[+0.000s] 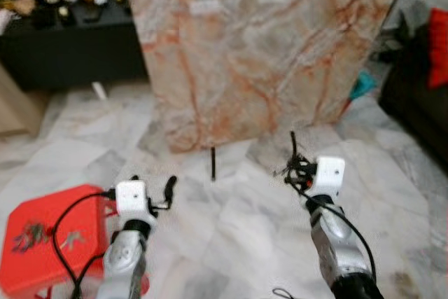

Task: Hang keys on a hook

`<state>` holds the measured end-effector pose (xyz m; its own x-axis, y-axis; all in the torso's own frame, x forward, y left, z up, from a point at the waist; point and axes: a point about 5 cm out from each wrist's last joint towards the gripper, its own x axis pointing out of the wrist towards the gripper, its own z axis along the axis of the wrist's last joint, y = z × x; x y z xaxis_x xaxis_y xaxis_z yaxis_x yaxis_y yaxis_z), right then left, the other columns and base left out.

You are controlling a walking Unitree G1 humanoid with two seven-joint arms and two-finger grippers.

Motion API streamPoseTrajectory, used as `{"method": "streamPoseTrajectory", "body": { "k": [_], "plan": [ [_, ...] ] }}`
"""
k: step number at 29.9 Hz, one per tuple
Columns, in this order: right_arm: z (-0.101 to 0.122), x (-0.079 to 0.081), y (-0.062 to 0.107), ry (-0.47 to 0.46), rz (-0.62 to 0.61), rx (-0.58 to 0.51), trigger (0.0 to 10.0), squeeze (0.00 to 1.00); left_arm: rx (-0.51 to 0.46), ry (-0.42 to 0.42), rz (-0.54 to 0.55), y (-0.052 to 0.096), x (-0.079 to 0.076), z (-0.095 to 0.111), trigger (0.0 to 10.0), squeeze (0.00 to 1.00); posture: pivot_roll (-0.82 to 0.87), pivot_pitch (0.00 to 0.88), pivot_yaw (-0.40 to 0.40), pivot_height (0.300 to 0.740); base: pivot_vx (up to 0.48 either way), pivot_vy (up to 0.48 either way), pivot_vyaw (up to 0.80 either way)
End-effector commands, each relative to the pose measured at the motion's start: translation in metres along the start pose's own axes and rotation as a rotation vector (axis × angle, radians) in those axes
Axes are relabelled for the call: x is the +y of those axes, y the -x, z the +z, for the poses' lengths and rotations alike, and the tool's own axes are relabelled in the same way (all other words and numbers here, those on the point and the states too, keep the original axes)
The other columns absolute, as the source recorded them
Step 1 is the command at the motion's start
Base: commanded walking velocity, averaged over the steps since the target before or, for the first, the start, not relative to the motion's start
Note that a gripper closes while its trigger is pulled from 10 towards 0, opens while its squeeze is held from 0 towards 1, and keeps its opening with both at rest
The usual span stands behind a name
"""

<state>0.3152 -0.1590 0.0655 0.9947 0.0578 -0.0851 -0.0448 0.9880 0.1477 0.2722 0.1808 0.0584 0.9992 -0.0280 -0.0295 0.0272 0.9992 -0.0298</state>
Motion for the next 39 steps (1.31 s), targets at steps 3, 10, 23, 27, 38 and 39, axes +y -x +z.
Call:
{"method": "streamPoseTrajectory", "body": {
  "k": [3, 10, 23, 27, 38, 39],
  "plan": [
    [0.002, 0.003, 0.000, -0.010, 0.003, -0.006, 10.0, 0.00, 0.006, -0.001, -0.006, -0.001, 0.001, 0.001, 10.0, 0.00, 0.08, 0.128, -0.015, 0.740, 0.000, 0.000, -0.71],
    [0.005, 0.006, -0.001, 0.009, 0.032, -0.005, 10.0, 0.00, 0.005, -0.003, -0.041, -0.002, -0.003, 0.004, 10.0, 0.00, 0.08, 0.125, -0.012, 0.740, 0.000, 0.000, -0.18],
    [0.020, 0.040, 0.001, 0.207, 0.478, 0.093, 10.0, 0.00, -0.056, -0.003, -0.432, -0.015, -0.046, 0.044, 10.0, 0.00, 0.07, 0.109, -0.007, 0.740, 0.000, 0.000, 0.00],
    [0.032, 0.045, 0.005, 0.280, 0.612, 0.083, 10.0, 0.00, -0.070, -0.005, -0.538, -0.013, -0.056, 0.057, 10.0, 0.00, 0.07, 0.102, -0.013, 0.740, 0.000, 0.000, 0.00],
    [0.063, 0.056, 0.011, 0.277, 0.833, 0.044, 10.0, 0.00, 0.005, -0.132, -0.750, 0.000, -0.065, 0.057, 10.0, 0.00, 0.07, 0.100, -0.024, 0.740, 0.000, 0.000, 0.00],
    [0.064, 0.057, 0.013, 0.268, 0.854, 0.044, 10.0, 0.00, 0.010, -0.137, -0.747, -0.001, -0.065, 0.056, 10.0, 0.00, 0.07, 0.099, -0.026, 0.740, 0.000, 0.000, 0.00]
  ]
}}
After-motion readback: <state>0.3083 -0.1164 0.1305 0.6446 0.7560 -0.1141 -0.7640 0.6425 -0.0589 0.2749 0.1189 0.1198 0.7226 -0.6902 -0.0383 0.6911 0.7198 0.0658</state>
